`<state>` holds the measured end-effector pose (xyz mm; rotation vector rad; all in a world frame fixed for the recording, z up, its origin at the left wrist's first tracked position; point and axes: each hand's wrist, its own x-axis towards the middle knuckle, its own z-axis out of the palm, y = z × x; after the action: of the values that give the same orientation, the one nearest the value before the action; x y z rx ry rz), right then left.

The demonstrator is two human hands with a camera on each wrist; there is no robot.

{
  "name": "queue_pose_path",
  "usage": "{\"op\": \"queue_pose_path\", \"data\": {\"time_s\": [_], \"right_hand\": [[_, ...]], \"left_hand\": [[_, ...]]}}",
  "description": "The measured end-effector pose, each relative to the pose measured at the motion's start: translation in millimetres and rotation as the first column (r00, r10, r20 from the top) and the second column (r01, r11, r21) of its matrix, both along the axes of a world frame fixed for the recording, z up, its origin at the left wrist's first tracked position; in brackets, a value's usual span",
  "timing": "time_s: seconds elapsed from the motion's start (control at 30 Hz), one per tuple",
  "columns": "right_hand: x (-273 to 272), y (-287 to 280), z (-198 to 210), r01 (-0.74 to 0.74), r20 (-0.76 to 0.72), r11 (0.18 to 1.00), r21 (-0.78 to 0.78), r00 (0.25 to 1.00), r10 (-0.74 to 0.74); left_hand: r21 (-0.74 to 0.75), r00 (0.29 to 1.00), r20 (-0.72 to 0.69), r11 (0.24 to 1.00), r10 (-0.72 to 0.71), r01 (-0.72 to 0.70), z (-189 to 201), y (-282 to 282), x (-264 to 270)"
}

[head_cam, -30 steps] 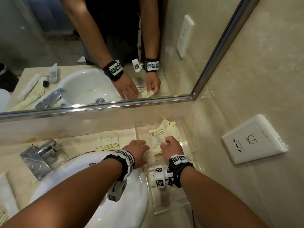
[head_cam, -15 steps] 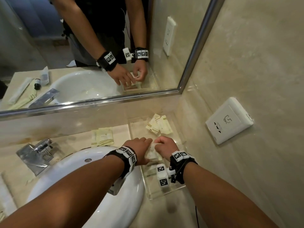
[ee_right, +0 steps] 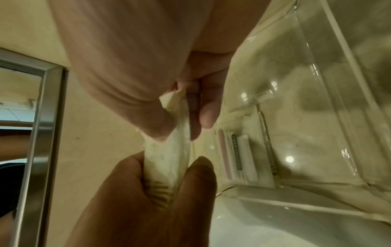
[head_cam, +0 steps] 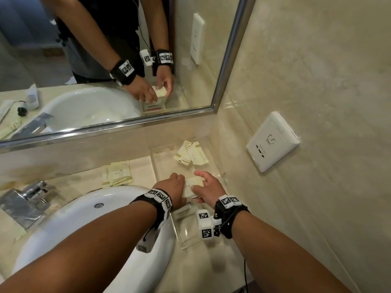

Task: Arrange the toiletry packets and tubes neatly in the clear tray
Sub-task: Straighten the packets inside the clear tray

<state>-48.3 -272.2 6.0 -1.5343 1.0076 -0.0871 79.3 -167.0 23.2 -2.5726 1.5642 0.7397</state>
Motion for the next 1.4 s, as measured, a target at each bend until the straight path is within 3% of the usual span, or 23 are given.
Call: {"op": "queue_pose_path", "data": {"time_s": [0.17,0.37,0.5,0.67,0.87,1.0,1.17,1.3,1.4], "right_hand": [[-26.6,-16.1,-9.9,-0.013,-0.210,0.981,-0.195,0.977,-0.029],[-53.9,-30.2,-28.1,-0.020,-0.436,0.976,-0.217,0.896,-0.079],[-53.0,-26.9,-37.8,-0.012,-0.456,0.976,-0.216,0.886,-0.090],[-42.5,-28.1,-41.2,-0.037,-0.486,0.961,-0.274,0.867,-0.105],[-36.1,-23.0,-53.7,-0.100,-0.498,0.895,-0.435,0.855,-0.146],[-32.2,-23.2,-57.9,-0.179,-0.557,0.870,-0.460,0.821,-0.126],[-31.6,-31.8,-60.6,-0.088,-0.522,0.879,-0.468,0.830,-0.195],[-33.7,-28.9,-65.6,-0.127,-0.524,0.888,-0.443,0.840,-0.141],[-42.5,-17.3,-69.2,-0.164,-0.507,0.822,-0.546,0.845,-0.168]], "left_hand": [[0.028,0.989,-0.036,0.990,-0.141,0.142,-8.0,1.3,-5.8],[0.153,0.964,-0.101,0.953,-0.248,0.261,-17.2,1.9,-12.4],[0.225,0.956,-0.137,0.932,-0.259,0.285,-28.9,4.8,-21.6],[0.292,0.911,-0.113,0.863,-0.397,0.413,-36.6,-1.4,-31.4],[0.360,0.891,-0.145,0.816,-0.431,0.453,-38.5,-6.2,-30.9],[0.379,0.874,-0.126,0.791,-0.469,0.480,-39.2,-5.9,-30.0],[0.360,0.870,-0.102,0.798,-0.481,0.484,-40.6,-3.9,-31.1],[0.342,0.881,-0.116,0.815,-0.458,0.469,-45.0,-1.1,-29.2],[0.338,0.882,-0.118,0.817,-0.456,0.468,-46.3,-0.4,-26.9]]}}
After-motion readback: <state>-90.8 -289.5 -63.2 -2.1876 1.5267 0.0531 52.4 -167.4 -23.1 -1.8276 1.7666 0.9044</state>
